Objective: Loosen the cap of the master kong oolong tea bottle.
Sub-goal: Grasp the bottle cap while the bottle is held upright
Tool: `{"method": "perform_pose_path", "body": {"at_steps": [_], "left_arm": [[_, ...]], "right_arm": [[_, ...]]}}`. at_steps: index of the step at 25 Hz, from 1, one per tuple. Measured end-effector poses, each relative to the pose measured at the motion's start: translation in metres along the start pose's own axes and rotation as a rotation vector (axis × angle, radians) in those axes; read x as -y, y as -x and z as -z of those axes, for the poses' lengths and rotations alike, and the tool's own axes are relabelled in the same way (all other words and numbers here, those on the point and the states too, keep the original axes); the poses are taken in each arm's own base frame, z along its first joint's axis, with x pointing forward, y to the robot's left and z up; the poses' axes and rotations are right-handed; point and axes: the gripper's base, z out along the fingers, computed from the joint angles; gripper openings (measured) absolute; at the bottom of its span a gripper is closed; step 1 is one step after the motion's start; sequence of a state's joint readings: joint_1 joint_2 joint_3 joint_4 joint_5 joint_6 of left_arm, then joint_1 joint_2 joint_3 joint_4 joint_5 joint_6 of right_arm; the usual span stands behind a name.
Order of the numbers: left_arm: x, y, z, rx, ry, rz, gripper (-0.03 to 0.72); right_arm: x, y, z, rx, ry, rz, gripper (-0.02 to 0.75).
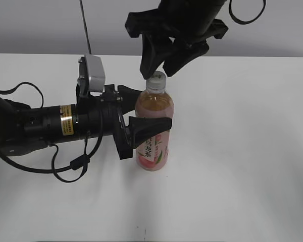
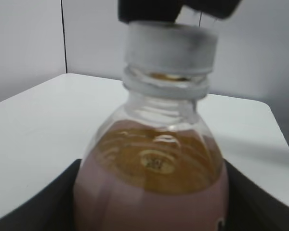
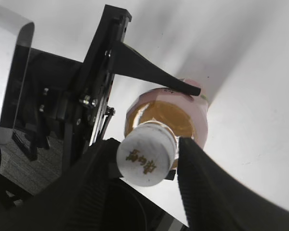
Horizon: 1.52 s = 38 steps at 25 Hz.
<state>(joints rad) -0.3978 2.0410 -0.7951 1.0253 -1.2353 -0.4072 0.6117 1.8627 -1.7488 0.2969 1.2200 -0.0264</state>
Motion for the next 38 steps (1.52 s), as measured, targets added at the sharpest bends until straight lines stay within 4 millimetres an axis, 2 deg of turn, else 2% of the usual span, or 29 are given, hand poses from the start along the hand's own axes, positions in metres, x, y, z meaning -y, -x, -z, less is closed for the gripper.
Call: {"method": "perform_pose_path", "body": {"at_steps": [8,32,38], "left_arm": [[0.0001,0.0,0.0,0.0,-0.001,0.0,0.467],[0.0001,0.0,0.0,0.0,-0.001,0.0,0.467],[0.0002,0.0,0.0,0.0,-0.002,-0.001,0.467]], "right_arm": [[-0.0021,0.002,0.0033,0.012,0.012,-0.067,0.357],[-0.0014,0.0012,0.002,0.007,0.009,-0.091,0.358],[-0.0005,-0.0017,-0.0024,-0.012,0.014,-0.097,0.433]]}}
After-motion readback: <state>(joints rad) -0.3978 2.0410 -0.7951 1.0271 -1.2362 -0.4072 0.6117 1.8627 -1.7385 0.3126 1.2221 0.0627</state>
